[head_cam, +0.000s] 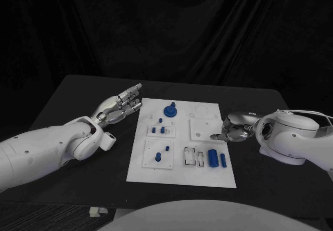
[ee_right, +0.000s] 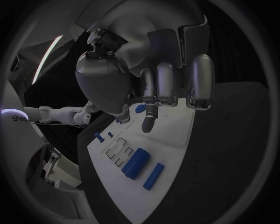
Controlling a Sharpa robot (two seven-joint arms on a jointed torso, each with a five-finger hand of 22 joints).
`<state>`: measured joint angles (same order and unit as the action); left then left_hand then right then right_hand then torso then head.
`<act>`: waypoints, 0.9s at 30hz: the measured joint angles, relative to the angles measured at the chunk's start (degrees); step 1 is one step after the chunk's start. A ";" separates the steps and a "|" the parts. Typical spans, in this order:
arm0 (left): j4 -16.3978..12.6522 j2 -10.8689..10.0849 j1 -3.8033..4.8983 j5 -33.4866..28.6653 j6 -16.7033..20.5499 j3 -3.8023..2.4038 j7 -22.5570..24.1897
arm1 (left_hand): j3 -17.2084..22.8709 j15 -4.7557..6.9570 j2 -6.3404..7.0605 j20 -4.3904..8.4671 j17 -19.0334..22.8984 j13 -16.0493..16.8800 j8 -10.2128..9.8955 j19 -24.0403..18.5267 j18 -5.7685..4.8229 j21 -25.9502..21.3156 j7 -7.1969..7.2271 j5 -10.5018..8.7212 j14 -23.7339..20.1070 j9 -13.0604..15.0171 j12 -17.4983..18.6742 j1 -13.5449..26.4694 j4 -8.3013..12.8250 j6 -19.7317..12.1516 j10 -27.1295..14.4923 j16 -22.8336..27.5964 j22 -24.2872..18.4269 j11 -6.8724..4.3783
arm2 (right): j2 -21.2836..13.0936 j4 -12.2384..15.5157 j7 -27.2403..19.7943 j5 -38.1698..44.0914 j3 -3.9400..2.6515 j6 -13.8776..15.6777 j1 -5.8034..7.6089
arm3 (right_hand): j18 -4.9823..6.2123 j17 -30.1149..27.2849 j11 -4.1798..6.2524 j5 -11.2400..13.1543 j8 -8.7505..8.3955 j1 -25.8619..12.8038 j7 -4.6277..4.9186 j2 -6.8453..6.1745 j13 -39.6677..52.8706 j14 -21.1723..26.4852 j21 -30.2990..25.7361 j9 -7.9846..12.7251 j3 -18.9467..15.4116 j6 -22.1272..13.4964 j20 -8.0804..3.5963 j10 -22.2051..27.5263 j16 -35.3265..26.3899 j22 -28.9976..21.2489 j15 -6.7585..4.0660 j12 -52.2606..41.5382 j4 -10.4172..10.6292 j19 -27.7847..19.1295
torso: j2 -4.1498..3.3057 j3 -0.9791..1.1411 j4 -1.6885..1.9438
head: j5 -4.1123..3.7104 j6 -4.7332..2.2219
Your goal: Assemble the parts on the task board
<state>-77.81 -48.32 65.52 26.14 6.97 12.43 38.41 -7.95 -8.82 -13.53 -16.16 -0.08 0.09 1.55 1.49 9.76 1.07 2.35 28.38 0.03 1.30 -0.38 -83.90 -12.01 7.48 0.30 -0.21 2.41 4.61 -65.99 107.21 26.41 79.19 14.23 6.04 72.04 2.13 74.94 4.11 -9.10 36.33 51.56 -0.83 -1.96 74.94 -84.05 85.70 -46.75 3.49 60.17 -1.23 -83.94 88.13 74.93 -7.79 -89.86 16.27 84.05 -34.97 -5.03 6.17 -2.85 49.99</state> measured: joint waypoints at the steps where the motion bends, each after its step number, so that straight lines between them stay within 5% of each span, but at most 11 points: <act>1: 0.03 0.00 -0.01 0.00 0.00 0.00 0.00 | 0.00 0.00 0.00 0.00 0.00 0.00 0.00 0.00 0.00 0.00 0.00 0.00 0.00 0.00 0.00 0.00 0.00 0.00 0.00 0.00 0.00 0.00 | 0.30 -0.08 0.67 -0.02 -0.01 -0.82 -0.04 | -0.83 0.00 0.00 0.00 -0.14 0.00 0.00 0.00 0.00 0.00 0.35 -0.12 0.00 0.00 0.00 0.00 0.00 0.00 0.00 0.00 0.00 0.00 | 0.00 -0.01 -0.01 | -0.10 0.00; 6: 0.10 -0.01 -0.08 0.00 0.00 0.00 0.01 | 0.00 0.00 0.00 0.00 -0.01 0.01 0.00 0.00 0.00 0.00 0.00 0.00 0.00 0.00 0.00 0.00 0.00 0.00 0.00 0.00 0.00 0.00 | 1.20 -0.30 2.44 -0.09 -0.02 -3.10 -0.46 | -0.81 0.00 0.00 0.00 -3.36 0.73 0.00 -0.69 0.00 0.00 0.44 0.44 0.00 0.00 -0.20 0.00 0.00 0.00 0.00 0.00 0.00 -0.20 | 0.00 -0.03 0.00 | -0.28 0.00; 10: 0.17 -0.01 -0.15 0.00 -0.01 0.00 0.01 | 0.00 0.00 0.00 0.00 -0.01 0.01 0.00 0.00 0.00 0.00 0.00 0.00 0.00 -0.01 0.00 0.00 0.00 0.00 0.00 0.00 0.00 0.00 | 1.94 -0.68 3.62 -0.12 -0.02 -4.50 -1.09 | -0.81 -0.01 0.00 0.21 -8.48 1.79 0.74 -0.63 -0.01 0.00 0.84 2.95 0.39 1.36 -0.20 0.00 0.00 -0.01 0.00 0.00 -0.07 -0.20 | -0.01 -0.02 -0.01 | -0.02 0.00; 12: 0.24 -0.01 -0.23 0.00 -0.02 0.00 0.00 | 0.00 0.00 0.00 0.00 -0.02 0.01 0.00 0.00 0.00 0.00 0.00 0.00 0.00 -0.01 0.00 0.00 0.00 0.00 0.00 0.00 0.00 0.00 | 2.46 -0.94 4.11 -0.13 -0.01 -5.03 -1.43 | -0.80 -0.01 0.00 0.32 -9.66 2.06 0.64 -0.81 -0.01 0.00 0.89 3.58 0.39 1.69 -0.20 0.00 0.00 -0.01 0.00 0.00 -0.07 -0.20 | -0.01 -0.02 -0.02 | 0.12 0.00; 27: 0.31 -0.02 -0.74 0.00 -0.07 -0.01 -0.07 | 0.16 0.00 0.00 0.00 0.03 0.02 0.00 0.00 0.00 0.00 0.00 0.00 0.00 -0.01 0.00 0.00 -0.16 0.00 0.00 0.00 -0.01 0.00 | 4.41 -2.13 5.53 -0.19 -0.01 -6.13 -3.73 | -0.79 -0.01 -0.44 1.36 -13.39 3.03 0.94 -0.89 -0.02 0.00 1.21 5.58 0.56 2.57 -0.20 0.02 -0.27 -0.01 0.01 0.00 -0.24 -0.20 | 0.00 -0.03 -0.02 | 0.69 0.00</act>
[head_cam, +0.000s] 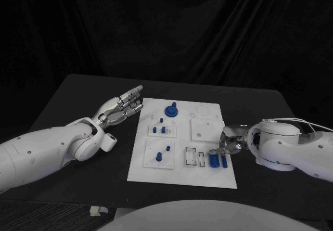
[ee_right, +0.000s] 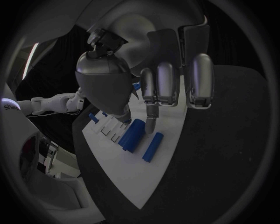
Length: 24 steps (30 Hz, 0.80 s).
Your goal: Assemble the parts on the task board
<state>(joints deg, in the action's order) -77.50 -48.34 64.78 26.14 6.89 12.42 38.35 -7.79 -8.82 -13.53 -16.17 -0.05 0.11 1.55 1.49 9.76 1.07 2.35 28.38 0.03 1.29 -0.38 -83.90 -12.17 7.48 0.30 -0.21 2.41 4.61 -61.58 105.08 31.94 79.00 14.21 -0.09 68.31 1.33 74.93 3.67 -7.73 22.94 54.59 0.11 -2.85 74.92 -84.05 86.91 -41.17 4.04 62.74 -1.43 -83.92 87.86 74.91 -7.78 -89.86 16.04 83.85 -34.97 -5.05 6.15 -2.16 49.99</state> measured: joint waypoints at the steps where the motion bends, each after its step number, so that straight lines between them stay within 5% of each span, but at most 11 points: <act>1: 0.01 0.00 -0.04 0.00 0.00 0.00 0.00 | 0.00 0.00 0.00 0.00 0.00 0.00 0.00 0.00 0.00 0.00 0.00 0.00 0.00 0.00 0.00 0.00 0.00 0.00 0.00 0.00 0.00 0.00 | 0.11 -0.03 0.06 0.00 0.00 -0.01 -0.17 | 0.00 0.00 0.01 0.12 -0.45 0.00 0.00 0.00 0.00 0.00 -0.14 0.23 0.00 0.00 0.00 -0.01 0.00 0.00 0.00 0.00 0.00 0.00 | 0.00 0.00 -0.01 | 0.03 0.00; 11: -0.08 -0.01 -0.34 0.00 -0.04 0.00 -0.03 | 0.00 0.00 0.00 0.00 0.00 0.01 0.00 0.00 0.00 0.00 0.00 0.00 0.00 0.00 0.00 0.00 0.00 0.00 0.00 0.00 0.00 0.00 | 1.19 -0.28 0.16 -0.02 0.00 0.07 -0.87 | 0.00 0.00 -0.20 2.20 -2.43 0.00 0.40 0.00 -0.01 0.21 -0.60 1.41 -0.25 0.40 0.21 -0.21 -0.22 0.00 0.21 0.00 0.25 0.21 | 0.08 -0.01 0.01 | 0.14 0.00; 24: -0.15 0.01 -0.44 0.00 -0.15 0.01 -0.14 | 0.00 -0.21 0.00 0.00 -0.02 0.02 0.00 0.00 0.00 0.00 0.00 0.00 -0.21 -0.01 0.00 0.00 0.00 0.00 -0.01 0.00 -0.01 0.41 | 2.57 -1.08 0.07 -0.02 -0.01 0.33 -1.07 | 0.01 -0.01 -0.41 1.29 -4.82 2.49 0.74 -0.68 -0.01 0.05 -0.83 2.37 -0.10 0.48 0.74 -0.01 -0.45 0.02 0.79 0.00 -1.07 0.09 | 0.08 -0.04 0.04 | 0.34 0.00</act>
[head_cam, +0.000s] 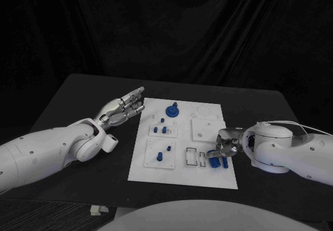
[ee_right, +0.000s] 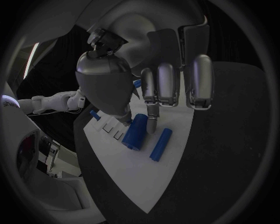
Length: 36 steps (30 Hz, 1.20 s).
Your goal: Assemble the parts on the task board
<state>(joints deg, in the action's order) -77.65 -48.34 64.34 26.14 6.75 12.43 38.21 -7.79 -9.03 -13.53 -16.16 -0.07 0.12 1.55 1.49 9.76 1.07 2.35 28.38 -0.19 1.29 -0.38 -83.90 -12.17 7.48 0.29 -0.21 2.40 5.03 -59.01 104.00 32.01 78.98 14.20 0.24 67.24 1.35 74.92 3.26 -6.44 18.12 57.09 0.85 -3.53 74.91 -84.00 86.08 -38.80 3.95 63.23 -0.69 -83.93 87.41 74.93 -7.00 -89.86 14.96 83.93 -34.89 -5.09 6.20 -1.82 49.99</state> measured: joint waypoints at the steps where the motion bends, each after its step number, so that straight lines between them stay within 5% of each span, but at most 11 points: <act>1: -0.01 0.00 0.00 0.00 0.00 0.00 0.00 | 0.00 0.00 0.00 0.00 0.00 0.00 0.00 0.00 0.00 0.00 0.00 0.00 0.00 0.00 0.00 0.00 0.00 0.00 0.00 0.00 0.00 0.00 | 0.03 -0.02 0.00 0.00 0.00 -0.01 -0.01 | 0.00 0.00 0.00 -0.11 -0.12 0.02 0.07 -0.01 0.00 0.00 0.00 0.03 0.00 -0.07 0.05 0.00 0.00 0.00 0.00 0.00 -0.10 -0.05 | 0.00 0.00 0.01 | 0.00 0.00; 9: -0.29 -0.02 -0.08 0.00 -0.18 0.00 -0.15 | 0.27 -0.61 0.00 0.00 -0.01 0.01 0.00 0.00 0.00 0.00 -0.21 0.00 0.22 0.00 0.00 0.00 0.27 0.21 0.30 0.00 0.00 0.30 | 0.98 -0.68 0.44 -0.01 -0.04 -1.58 -0.20 | 0.01 0.00 -0.55 -1.50 -1.68 1.27 0.99 -0.34 0.00 -0.03 -0.43 0.38 -0.15 -1.63 0.71 -0.13 -0.57 0.01 0.87 0.00 -0.76 0.11 | 0.00 0.00 0.03 | 0.21 0.00; 16: -0.40 -0.03 -0.11 0.00 -0.36 -0.01 -0.36 | 0.33 -0.79 0.00 0.00 -0.02 0.04 0.00 0.00 0.00 0.00 -0.43 0.00 0.08 0.01 0.00 0.00 0.33 0.43 0.33 0.00 0.00 0.73 | 1.57 -0.99 0.84 -0.03 -0.18 -3.21 -0.44 | 0.01 0.00 -0.82 -5.33 -1.98 2.20 1.32 -0.21 0.00 0.16 -0.96 -0.28 0.01 -2.77 1.12 0.01 -0.88 0.01 1.07 0.00 -1.57 0.10 | 0.01 0.01 -0.01 | 0.40 0.00; 18: -0.40 -0.01 -0.11 0.00 -0.44 -0.01 -0.45 | 0.35 -1.03 0.00 0.00 -0.02 0.10 0.00 0.00 0.00 0.00 -0.73 0.00 0.21 0.10 0.00 0.00 0.35 0.73 0.64 0.00 0.00 1.04 | 1.65 -1.04 0.84 -0.04 -0.22 -3.44 -0.50 | 0.01 0.00 -0.82 -8.83 -1.98 2.55 1.29 -0.09 -0.01 0.00 -0.96 -0.76 0.42 -3.17 1.12 0.01 -0.88 0.01 1.23 0.00 -2.12 0.11 | 0.02 0.02 -0.03 | 0.49 0.00; 21: -0.39 0.02 -0.13 0.00 -0.53 -0.01 -0.54 | 0.48 -1.03 0.00 0.00 -0.02 0.17 0.23 0.00 0.00 0.00 -0.92 0.00 0.21 0.13 0.00 0.00 0.48 0.92 0.82 0.00 0.00 1.22 | 1.68 -1.07 0.78 -0.05 -0.26 -3.49 -0.54 | 0.00 0.00 -0.94 -20.14 -1.42 3.72 1.08 -0.23 -0.01 0.01 -0.96 -1.56 1.56 -3.60 1.12 0.12 -0.88 0.00 1.34 0.00 -3.27 0.11 | 0.03 0.03 -0.04 | 0.58 0.00; 24: -0.35 0.03 -0.16 0.00 -0.58 -0.01 -0.59 | 0.48 -1.03 0.00 0.00 0.00 0.16 0.23 0.00 0.00 0.00 -1.05 0.00 0.21 0.13 0.00 0.00 0.48 1.05 0.82 0.00 0.00 1.22 | 1.67 -1.14 0.49 -0.14 -0.27 -3.35 -0.65 | 0.00 0.00 -1.05 -30.90 -0.97 4.01 1.04 -0.38 -0.01 0.06 -0.96 -2.57 2.54 -4.13 1.12 0.22 -0.88 0.00 1.40 0.00 -2.34 0.10 | 0.03 0.04 -0.04 | 0.60 0.00; 28: -0.33 0.03 -0.23 0.00 -0.60 -0.01 -0.61 | 0.48 -1.02 0.00 0.00 0.02 0.16 0.23 0.00 0.00 0.00 -1.13 0.00 0.21 0.13 0.00 0.00 0.48 1.13 0.82 0.00 0.00 1.22 | 1.45 -1.23 -0.29 -0.97 -0.22 -2.55 -0.74 | 0.00 0.00 -1.08 -40.15 -0.11 4.54 0.99 -0.91 0.02 -0.11 -0.96 -3.42 4.14 -4.27 1.12 0.06 -0.88 0.00 1.35 0.00 -0.74 0.10 | 0.03 0.06 -0.08 | 0.58 0.00; 36: -0.23 0.10 -0.36 0.00 -0.63 0.00 -0.63 | 0.48 -1.02 0.00 0.00 0.02 0.16 0.23 0.00 0.00 0.00 -1.13 0.00 0.21 0.14 0.00 0.00 0.48 1.13 0.82 0.00 0.00 1.22 | 0.15 -0.20 -2.79 -6.24 0.00 1.69 -1.03 | 0.01 0.00 -0.68 -40.39 1.60 4.62 0.75 -0.99 0.04 -0.03 -0.96 -7.29 4.21 -4.52 0.88 0.28 -0.88 -0.01 0.86 0.00 -0.67 -0.07 | 0.03 0.06 -0.07 | 0.60 0.00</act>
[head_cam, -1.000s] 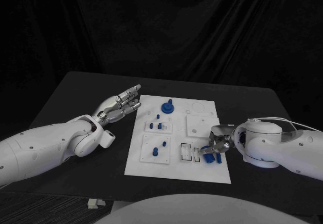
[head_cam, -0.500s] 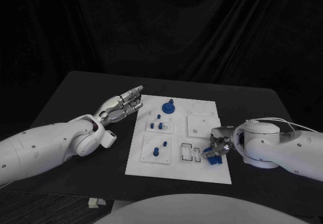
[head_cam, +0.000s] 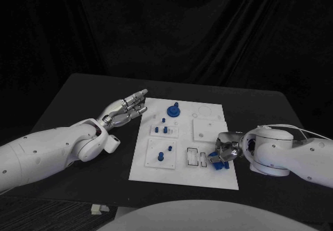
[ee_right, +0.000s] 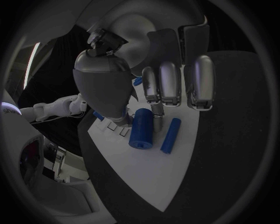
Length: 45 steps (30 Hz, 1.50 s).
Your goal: Assemble the parts on the task board
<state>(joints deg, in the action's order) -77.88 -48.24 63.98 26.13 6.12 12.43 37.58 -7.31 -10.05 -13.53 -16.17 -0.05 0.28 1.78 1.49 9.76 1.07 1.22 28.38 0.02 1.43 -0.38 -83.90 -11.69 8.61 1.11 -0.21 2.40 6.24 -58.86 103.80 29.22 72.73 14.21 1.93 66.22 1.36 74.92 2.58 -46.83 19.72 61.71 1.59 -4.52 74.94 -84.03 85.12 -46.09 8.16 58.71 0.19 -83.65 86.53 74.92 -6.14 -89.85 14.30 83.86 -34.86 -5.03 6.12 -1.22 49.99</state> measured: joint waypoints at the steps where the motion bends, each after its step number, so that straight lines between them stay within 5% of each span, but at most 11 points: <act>1: 0.00 0.00 -0.01 0.00 0.00 0.00 0.00 | 0.00 0.00 0.00 0.00 0.00 0.00 0.00 0.00 0.00 0.00 0.00 0.00 0.00 0.04 0.00 0.00 0.00 0.00 0.00 0.00 0.00 0.00 | -0.32 0.35 -0.50 -1.25 0.00 0.90 0.01 | 0.00 0.00 0.00 0.00 0.00 0.00 -0.12 0.00 0.00 0.06 0.00 -0.14 0.00 -0.12 -0.16 0.00 0.00 0.00 -0.06 0.00 0.00 0.16 | 0.00 0.00 0.03 | 0.03 0.00; 9: 0.08 0.01 -0.03 0.00 0.01 -0.01 0.00 | 0.00 0.00 0.00 0.00 -0.01 0.06 0.00 0.00 0.00 0.00 -0.21 0.00 0.00 0.04 0.00 0.00 0.00 0.21 0.00 0.00 0.06 0.00 | -1.69 1.68 -4.05 -11.98 -0.10 6.22 2.68 | 0.00 0.00 0.21 -0.45 0.02 0.00 -0.57 0.00 -0.01 -0.01 0.00 -0.44 0.01 -0.60 -0.18 -0.18 0.00 0.00 -0.41 0.00 0.01 0.18 | 0.01 -0.05 0.10 | 0.41 0.00; 12: 0.20 0.16 -0.04 0.00 0.01 -0.01 0.00 | 0.00 0.00 0.00 -0.18 -0.01 0.05 0.00 0.18 -0.01 0.00 -0.21 0.00 0.00 0.04 0.00 0.00 0.00 0.21 0.00 0.00 0.05 0.00 | -1.65 1.84 -5.23 -16.44 -0.12 7.70 3.43 | 0.00 0.00 0.21 -0.39 0.02 -1.21 -0.58 1.21 -0.01 -0.01 0.00 -1.84 0.01 -0.63 -0.18 -0.19 0.00 -0.01 -0.41 0.00 0.01 0.18 | 0.00 -0.08 0.10 | 0.42 0.00; 15: 0.22 0.33 -0.04 0.00 0.01 -0.01 0.02 | 0.00 0.00 0.00 -0.22 -0.02 0.05 0.00 0.22 -0.01 0.00 -0.21 0.00 0.00 0.03 0.00 0.00 0.00 0.21 0.00 0.00 0.05 0.00 | -1.12 1.83 -6.08 -20.01 -0.09 8.63 3.68 | 0.00 0.00 0.22 1.48 0.36 -1.63 -0.65 1.63 -0.01 -0.01 0.00 -3.23 0.01 -0.76 -0.18 -0.19 0.00 -0.01 -0.41 0.00 0.01 0.18 | -0.05 -0.10 0.10 | 0.42 0.00; 17: 0.24 0.37 -0.04 0.00 0.01 -0.01 0.03 | 0.00 0.00 0.00 -0.22 -0.02 0.05 0.00 0.22 -0.01 0.00 -0.21 0.00 0.00 0.03 0.00 0.00 0.00 0.21 0.00 0.00 0.05 0.00 | -0.51 1.63 -6.49 -21.66 -0.06 9.01 3.74 | 0.00 0.00 0.22 4.34 2.86 -1.77 -0.76 1.77 -0.01 -0.01 0.00 -4.29 1.07 -1.03 -0.18 -0.19 0.00 -0.01 -0.41 0.00 1.07 0.18 | -0.10 -0.10 0.07 | 0.42 0.00; 21: 0.28 0.36 -0.08 0.00 0.01 0.00 0.04 | 0.00 0.00 0.00 -0.22 -0.03 0.05 0.00 0.22 -0.01 0.00 -0.21 0.00 0.00 0.03 0.00 0.00 0.00 0.21 0.00 0.00 0.05 0.00 | 0.75 0.63 -7.12 -24.20 -0.03 9.43 3.75 | 0.00 0.00 0.22 6.77 5.32 -1.77 -0.65 1.76 -0.02 -0.01 -0.03 -4.60 1.23 -1.77 -0.18 -0.19 0.00 -0.01 -0.41 0.00 1.23 0.18 | -0.11 -0.07 0.01 | 0.67 0.00; 24: 0.25 0.31 -0.09 0.00 0.01 0.00 0.04 | 0.16 0.01 0.00 -0.22 -0.03 0.05 0.00 0.22 0.00 0.00 0.02 0.00 0.00 0.03 0.00 0.00 -0.17 0.44 0.00 0.00 0.10 0.00 | 1.24 -0.23 -7.27 -24.99 -0.03 9.45 3.60 | 0.00 0.00 0.23 8.74 5.33 -1.77 -0.59 1.76 -0.02 -0.01 -0.36 -4.64 2.85 -2.25 -0.18 -0.20 0.00 -0.01 -0.41 0.00 2.85 0.18 | -0.08 -0.03 0.06 | 0.67 0.00; 32: 0.21 0.15 -0.09 0.00 0.01 0.00 0.04 | 0.16 0.01 0.00 -0.21 -0.04 0.04 0.00 0.21 -0.01 0.00 0.10 0.00 0.00 0.03 0.00 0.00 -0.17 0.52 0.00 0.00 0.11 0.00 | 2.56 -1.58 -7.31 -25.64 -0.03 9.82 1.92 | 0.00 0.00 0.32 9.48 5.33 -1.77 -0.57 1.76 -0.02 -0.01 -0.60 -3.90 3.01 -3.28 -0.18 -0.29 0.00 -0.02 -0.40 0.00 3.01 0.18 | -0.05 0.01 0.00 | 0.91 0.00; 41: 0.07 0.05 -0.12 0.00 -0.01 -0.01 0.04 | 0.16 0.01 0.00 -0.21 -0.03 0.04 0.00 0.21 -0.01 0.00 0.10 0.00 0.00 0.02 0.00 0.00 -0.17 0.52 0.00 0.00 0.18 0.00 | 3.40 -2.08 -6.29 -22.78 0.01 10.48 0.66 | 0.00 0.00 0.32 16.61 3.56 -3.07 -0.40 2.51 -0.03 -0.01 -1.02 -1.73 2.78 -3.34 -0.18 -0.30 -0.23 -0.02 -0.40 0.00 2.77 0.18 | -0.08 -0.02 0.03 | 1.26 0.00; 45: 0.07 -0.02 -0.12 0.00 -0.02 0.00 0.02 | 0.16 0.01 0.00 -0.21 -0.01 0.04 0.00 0.21 -0.01 0.00 0.10 0.00 0.00 0.02 0.00 0.00 -0.17 0.51 0.00 0.00 0.18 0.00 | 3.60 -2.08 -5.57 -21.44 0.00 10.49 0.54 | 0.00 0.00 0.33 17.64 3.28 -3.62 -0.22 2.33 -0.03 -0.01 -1.32 -1.23 2.76 -3.16 -0.18 -0.31 -0.31 -0.02 -0.40 0.00 2.74 0.18 | -0.09 -0.04 0.06 | 1.31 0.00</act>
<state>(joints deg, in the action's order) -77.80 -48.26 63.86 26.13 6.10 12.43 37.60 -7.15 -10.04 -13.53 -16.38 -0.06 0.32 1.78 1.70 9.76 1.07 1.32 28.38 0.02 1.45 -0.38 -83.90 -11.85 9.13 1.11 -0.21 2.58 6.24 -55.26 101.72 23.64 51.29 14.20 12.42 66.75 1.36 74.91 2.91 -29.19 23.01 58.08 1.37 -2.19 74.92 -84.04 83.80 -47.32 10.92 55.55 0.01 -83.96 86.22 74.90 -6.54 -89.85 17.03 84.04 -34.95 -5.08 6.19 0.09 49.99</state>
